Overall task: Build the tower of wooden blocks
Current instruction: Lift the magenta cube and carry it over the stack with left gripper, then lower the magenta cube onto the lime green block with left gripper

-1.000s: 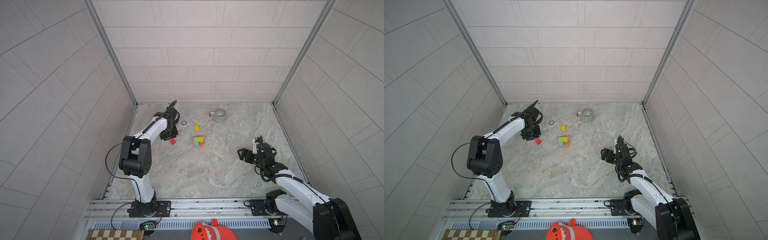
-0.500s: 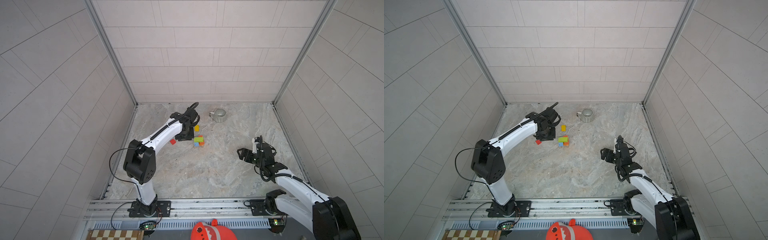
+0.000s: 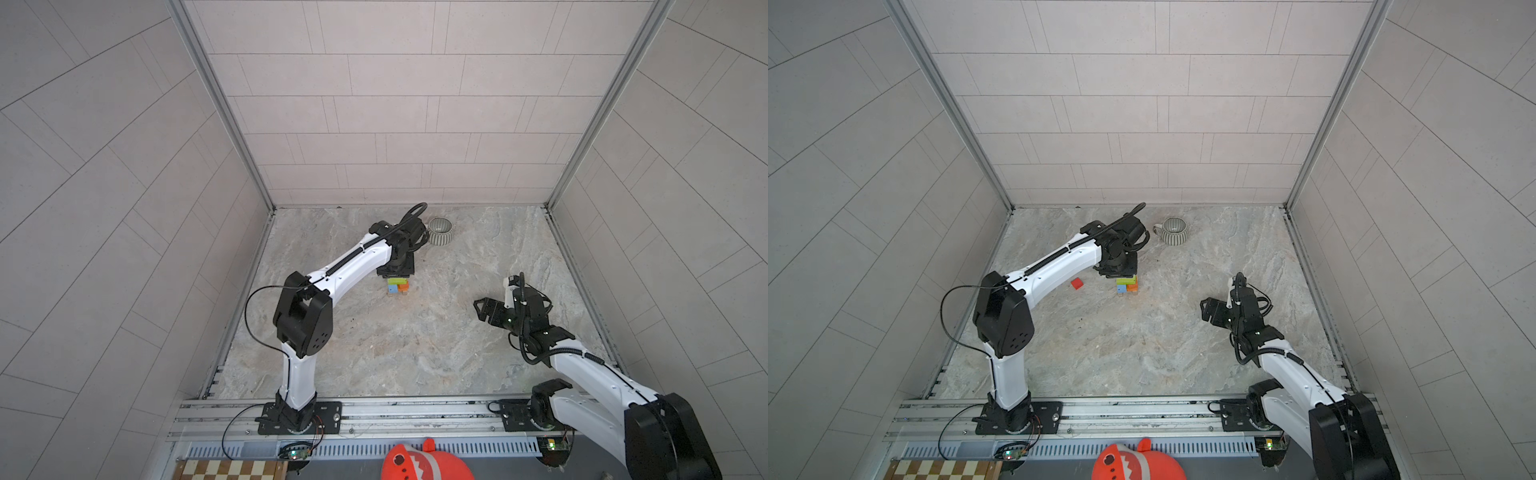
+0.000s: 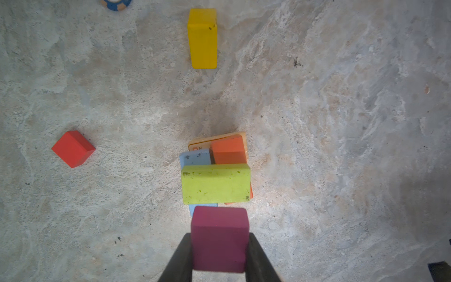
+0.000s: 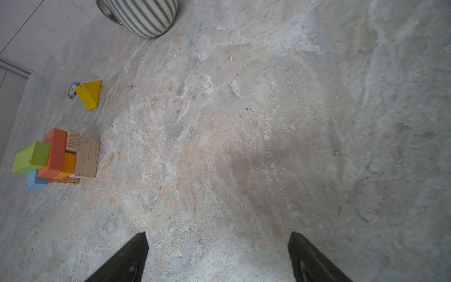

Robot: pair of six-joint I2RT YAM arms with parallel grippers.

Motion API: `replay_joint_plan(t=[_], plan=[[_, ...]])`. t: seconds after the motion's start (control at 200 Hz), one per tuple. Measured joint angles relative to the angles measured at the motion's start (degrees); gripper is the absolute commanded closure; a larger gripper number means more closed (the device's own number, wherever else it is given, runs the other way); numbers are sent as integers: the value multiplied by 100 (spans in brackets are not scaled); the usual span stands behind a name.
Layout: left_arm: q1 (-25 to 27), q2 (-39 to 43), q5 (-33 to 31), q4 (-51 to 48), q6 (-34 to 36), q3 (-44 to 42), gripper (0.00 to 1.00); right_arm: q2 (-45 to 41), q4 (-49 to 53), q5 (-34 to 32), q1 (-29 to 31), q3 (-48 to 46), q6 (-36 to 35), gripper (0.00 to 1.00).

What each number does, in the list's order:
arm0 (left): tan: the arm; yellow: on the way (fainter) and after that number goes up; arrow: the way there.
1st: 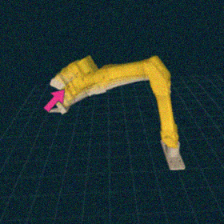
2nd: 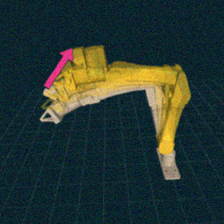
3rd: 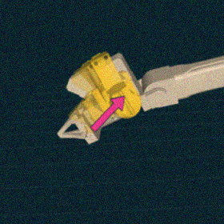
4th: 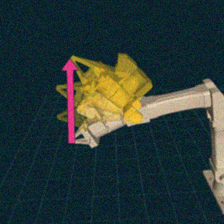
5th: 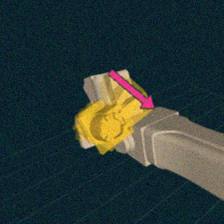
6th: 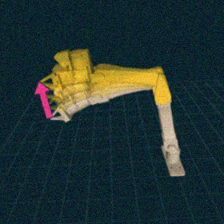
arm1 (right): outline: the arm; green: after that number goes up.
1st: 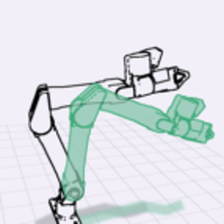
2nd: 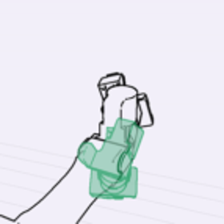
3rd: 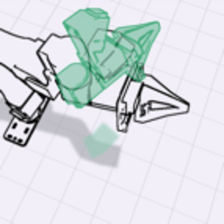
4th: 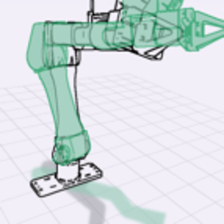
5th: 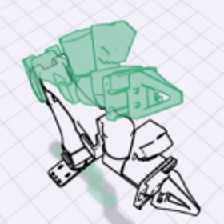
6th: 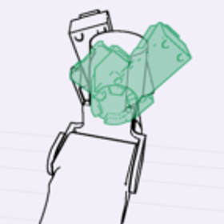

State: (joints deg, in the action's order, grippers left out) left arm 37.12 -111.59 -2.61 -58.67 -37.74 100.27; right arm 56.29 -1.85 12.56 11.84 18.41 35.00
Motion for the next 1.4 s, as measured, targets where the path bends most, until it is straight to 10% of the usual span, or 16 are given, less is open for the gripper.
replay_joint_plan(t=[1.401], plan=[[-2, -450, -20, 7, 2, 50, 65, -44, -48, 33, 0, -13, 44, 9]])
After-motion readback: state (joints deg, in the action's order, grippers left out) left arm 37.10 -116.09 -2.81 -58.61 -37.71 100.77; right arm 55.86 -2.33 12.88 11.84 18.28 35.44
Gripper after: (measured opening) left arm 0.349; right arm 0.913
